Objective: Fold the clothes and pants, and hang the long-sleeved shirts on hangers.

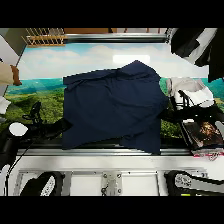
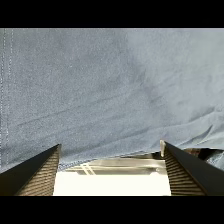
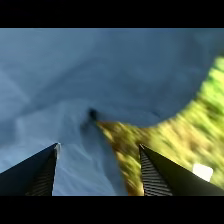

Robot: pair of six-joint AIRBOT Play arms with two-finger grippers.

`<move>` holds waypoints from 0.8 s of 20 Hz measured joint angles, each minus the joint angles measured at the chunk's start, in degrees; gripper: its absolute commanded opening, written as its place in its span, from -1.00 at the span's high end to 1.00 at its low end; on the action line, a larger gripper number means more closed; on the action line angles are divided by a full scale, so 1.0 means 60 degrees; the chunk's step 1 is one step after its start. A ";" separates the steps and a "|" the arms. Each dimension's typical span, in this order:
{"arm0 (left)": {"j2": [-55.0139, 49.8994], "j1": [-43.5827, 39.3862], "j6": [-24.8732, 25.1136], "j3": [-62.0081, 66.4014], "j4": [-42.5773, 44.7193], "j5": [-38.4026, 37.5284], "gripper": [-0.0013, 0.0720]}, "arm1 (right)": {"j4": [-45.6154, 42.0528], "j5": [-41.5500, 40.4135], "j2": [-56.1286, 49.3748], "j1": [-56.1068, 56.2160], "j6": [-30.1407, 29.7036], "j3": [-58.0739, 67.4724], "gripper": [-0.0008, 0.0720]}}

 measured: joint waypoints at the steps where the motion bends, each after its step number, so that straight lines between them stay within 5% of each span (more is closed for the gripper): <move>1: 0.0004 0.0000 0.0000 0.0000 0.0000 0.0000 -0.92 | 0.0193 0.0073 -0.0124 0.0033 -0.0215 0.0000 -0.48; 6: 0.0000 0.0000 -0.0015 0.0000 -0.0004 -0.0004 -0.92 | 0.0641 0.0488 -0.0455 0.0208 -0.0747 0.0000 -0.19; 8: 0.0000 0.0000 -0.0015 0.0000 -0.0004 -0.0004 -0.92 | 0.0714 0.0576 -0.0492 0.0240 -0.0823 0.0000 0.73; 9: 0.0000 0.0000 -0.0015 0.0000 -0.0007 -0.0011 -0.92 | 0.0714 0.0659 -0.0499 0.0244 -0.0860 0.0000 0.94; 12: 0.0004 0.0004 -0.0138 0.0000 0.0011 -0.0153 -0.92 | 0.0601 0.0933 -0.0444 0.0244 -0.0885 0.0044 0.94; 16: 0.0186 0.0076 -0.1494 -0.0222 0.0838 -0.0685 -0.92 | -0.0062 0.1169 0.0047 0.0248 -0.0663 0.0073 0.94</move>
